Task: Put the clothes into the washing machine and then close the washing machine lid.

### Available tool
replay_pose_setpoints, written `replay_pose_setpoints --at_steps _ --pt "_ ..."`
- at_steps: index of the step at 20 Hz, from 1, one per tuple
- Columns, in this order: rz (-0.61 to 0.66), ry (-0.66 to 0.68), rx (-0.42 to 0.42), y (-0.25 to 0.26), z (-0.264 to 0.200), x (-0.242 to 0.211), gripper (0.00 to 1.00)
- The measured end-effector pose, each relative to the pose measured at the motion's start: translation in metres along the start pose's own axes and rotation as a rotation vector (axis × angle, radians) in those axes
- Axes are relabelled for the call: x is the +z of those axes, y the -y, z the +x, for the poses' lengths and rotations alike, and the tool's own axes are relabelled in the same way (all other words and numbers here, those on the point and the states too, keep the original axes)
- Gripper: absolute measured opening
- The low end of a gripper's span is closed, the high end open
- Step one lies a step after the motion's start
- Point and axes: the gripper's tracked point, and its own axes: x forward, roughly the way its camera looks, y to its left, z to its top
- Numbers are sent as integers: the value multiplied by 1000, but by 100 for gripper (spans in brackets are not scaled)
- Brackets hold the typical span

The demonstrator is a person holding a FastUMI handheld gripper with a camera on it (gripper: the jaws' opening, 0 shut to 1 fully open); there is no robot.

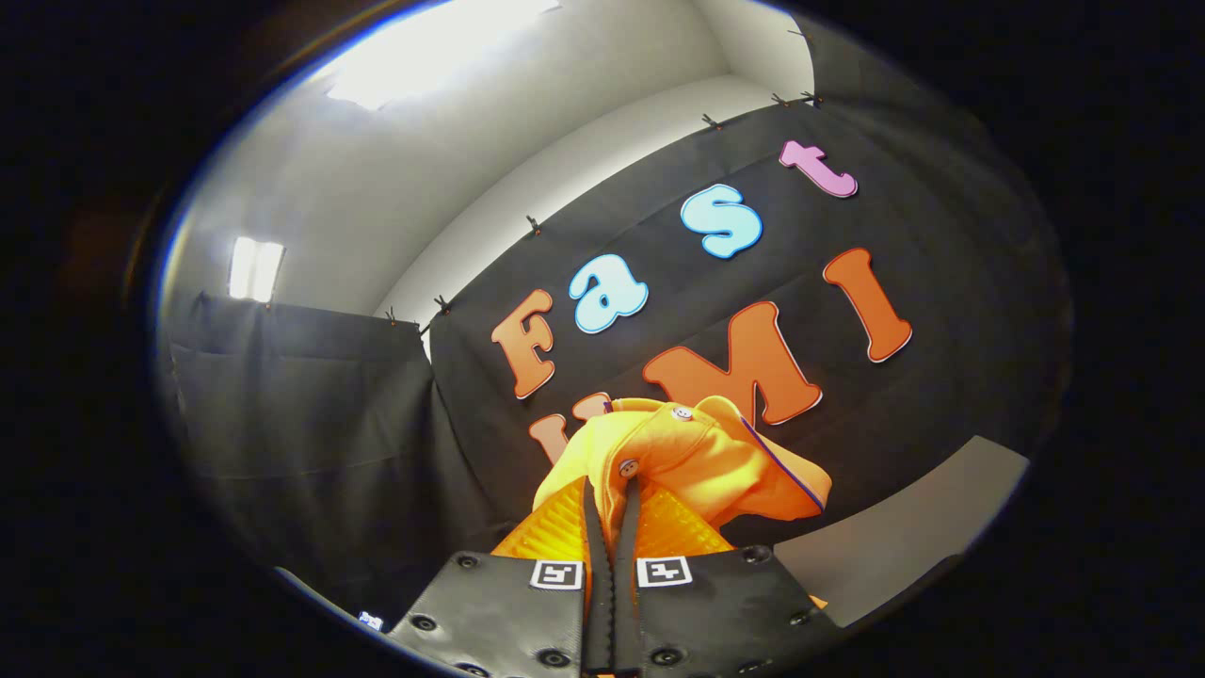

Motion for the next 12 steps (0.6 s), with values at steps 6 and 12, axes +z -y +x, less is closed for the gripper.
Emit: replay_pose_setpoints --at_steps 6,12 --pt "-74 -54 16 -57 16 -84 7" --pt "-81 -103 36 -82 59 -138 8"
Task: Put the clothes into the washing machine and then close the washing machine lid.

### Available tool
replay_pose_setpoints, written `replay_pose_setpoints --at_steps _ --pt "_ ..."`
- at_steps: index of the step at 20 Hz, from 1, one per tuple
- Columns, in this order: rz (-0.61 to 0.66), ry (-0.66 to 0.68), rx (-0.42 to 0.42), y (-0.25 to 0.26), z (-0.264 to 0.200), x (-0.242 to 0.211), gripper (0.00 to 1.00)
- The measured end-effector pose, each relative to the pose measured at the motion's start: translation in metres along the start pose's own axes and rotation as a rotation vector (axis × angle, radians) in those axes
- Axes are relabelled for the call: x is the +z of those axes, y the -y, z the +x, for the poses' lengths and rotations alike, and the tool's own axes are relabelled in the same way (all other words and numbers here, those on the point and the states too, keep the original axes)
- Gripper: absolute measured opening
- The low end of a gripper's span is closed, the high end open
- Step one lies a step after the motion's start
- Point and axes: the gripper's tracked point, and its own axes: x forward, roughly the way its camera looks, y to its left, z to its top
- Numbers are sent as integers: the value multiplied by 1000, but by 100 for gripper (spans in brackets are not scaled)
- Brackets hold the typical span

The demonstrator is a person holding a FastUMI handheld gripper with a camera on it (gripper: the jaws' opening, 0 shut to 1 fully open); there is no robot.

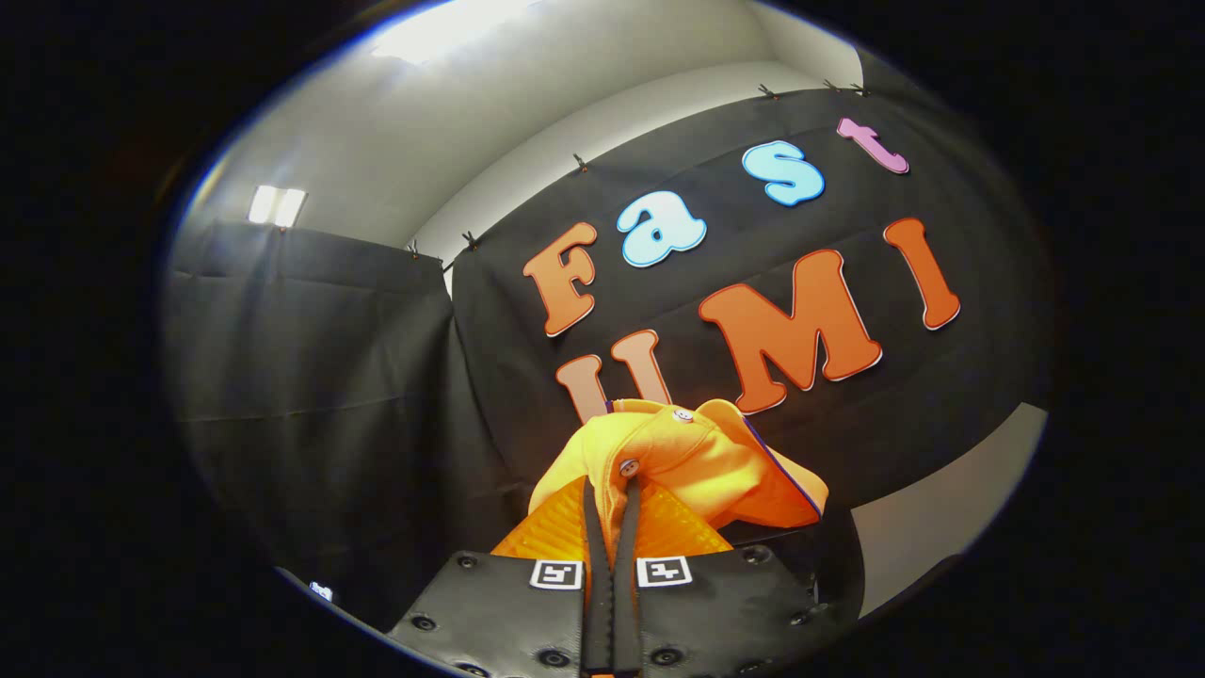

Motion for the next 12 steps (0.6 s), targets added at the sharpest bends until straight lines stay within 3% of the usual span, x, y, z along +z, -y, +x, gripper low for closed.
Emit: replay_pose_setpoints --at_steps 12 --pt "-34 -215 -45 2 57 -150 8"
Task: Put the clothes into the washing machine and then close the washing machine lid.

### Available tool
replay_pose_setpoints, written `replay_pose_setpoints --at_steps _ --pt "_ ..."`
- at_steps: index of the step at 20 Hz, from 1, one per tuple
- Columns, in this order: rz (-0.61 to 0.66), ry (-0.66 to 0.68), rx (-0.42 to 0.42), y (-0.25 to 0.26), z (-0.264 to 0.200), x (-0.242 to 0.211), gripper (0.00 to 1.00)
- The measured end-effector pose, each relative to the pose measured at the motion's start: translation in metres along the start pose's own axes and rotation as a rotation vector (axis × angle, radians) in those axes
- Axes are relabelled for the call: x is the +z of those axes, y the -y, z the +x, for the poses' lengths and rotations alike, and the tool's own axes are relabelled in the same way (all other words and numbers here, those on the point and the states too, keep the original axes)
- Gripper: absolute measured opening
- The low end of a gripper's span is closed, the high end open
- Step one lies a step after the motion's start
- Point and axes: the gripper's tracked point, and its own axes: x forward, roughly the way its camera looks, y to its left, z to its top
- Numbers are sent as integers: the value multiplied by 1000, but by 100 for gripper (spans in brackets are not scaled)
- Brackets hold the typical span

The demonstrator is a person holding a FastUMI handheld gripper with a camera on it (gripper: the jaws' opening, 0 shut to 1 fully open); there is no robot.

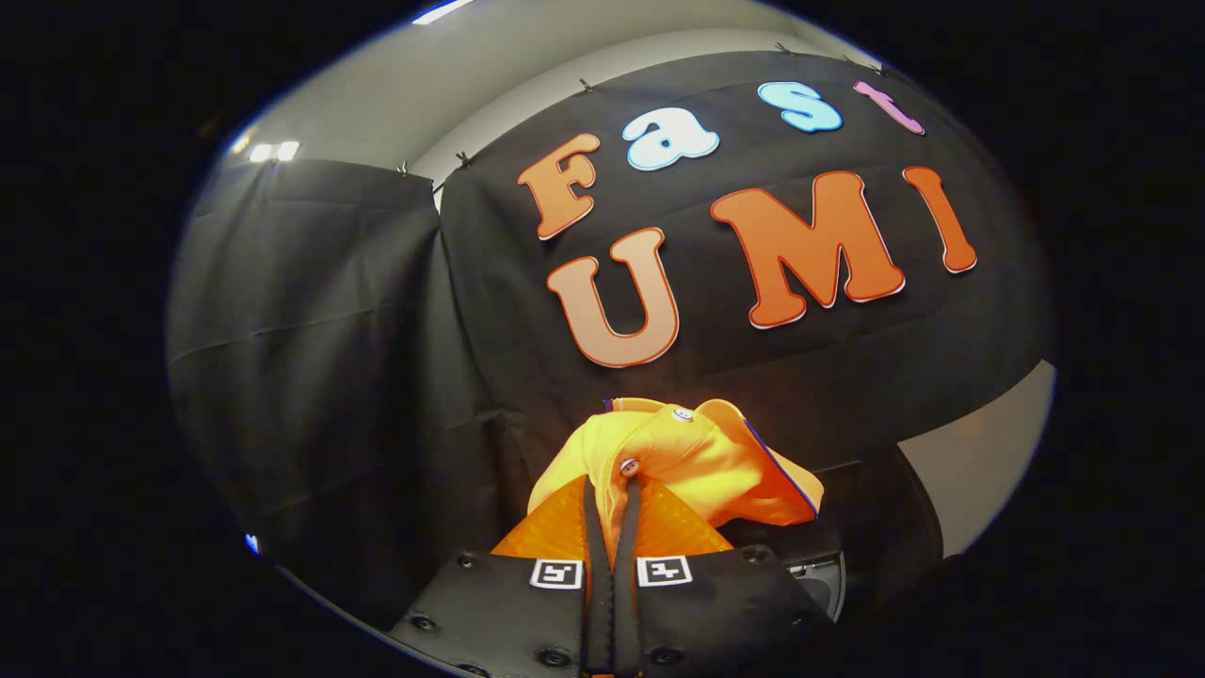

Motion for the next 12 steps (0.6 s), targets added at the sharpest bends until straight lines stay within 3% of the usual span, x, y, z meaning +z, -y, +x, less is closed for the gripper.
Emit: replay_pose_setpoints --at_steps 12 --pt "-31 -314 -116 53 77 -203 8"
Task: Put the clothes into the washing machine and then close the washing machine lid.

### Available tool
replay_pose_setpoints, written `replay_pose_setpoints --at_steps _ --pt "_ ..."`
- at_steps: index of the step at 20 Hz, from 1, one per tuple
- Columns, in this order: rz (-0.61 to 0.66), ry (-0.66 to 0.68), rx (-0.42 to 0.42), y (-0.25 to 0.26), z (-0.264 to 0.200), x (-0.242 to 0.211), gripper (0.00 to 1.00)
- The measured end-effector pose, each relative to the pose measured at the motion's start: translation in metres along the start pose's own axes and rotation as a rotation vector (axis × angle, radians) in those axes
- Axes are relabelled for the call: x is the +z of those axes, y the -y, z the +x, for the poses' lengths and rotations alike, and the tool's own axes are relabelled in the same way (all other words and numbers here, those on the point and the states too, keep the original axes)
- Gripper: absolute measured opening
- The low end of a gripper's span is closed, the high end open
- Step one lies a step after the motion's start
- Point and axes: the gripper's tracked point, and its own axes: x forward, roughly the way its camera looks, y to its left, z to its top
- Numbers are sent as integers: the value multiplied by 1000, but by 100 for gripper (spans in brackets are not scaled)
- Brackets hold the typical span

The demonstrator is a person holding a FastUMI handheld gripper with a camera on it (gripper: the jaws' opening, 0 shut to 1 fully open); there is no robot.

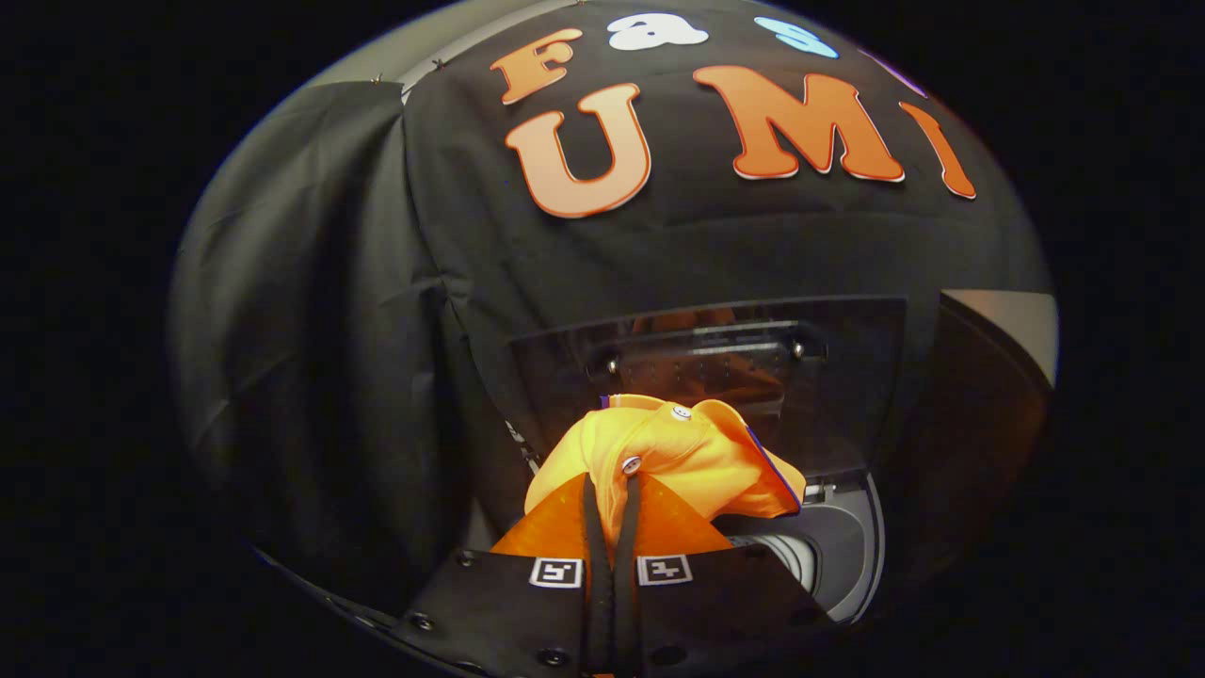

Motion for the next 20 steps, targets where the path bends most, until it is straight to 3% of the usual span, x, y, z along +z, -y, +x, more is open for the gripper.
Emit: replay_pose_setpoints --at_steps 12,20 --pt "96 -212 -116 52 68 -90 8" --pt "151 -452 -152 65 73 -175 8"
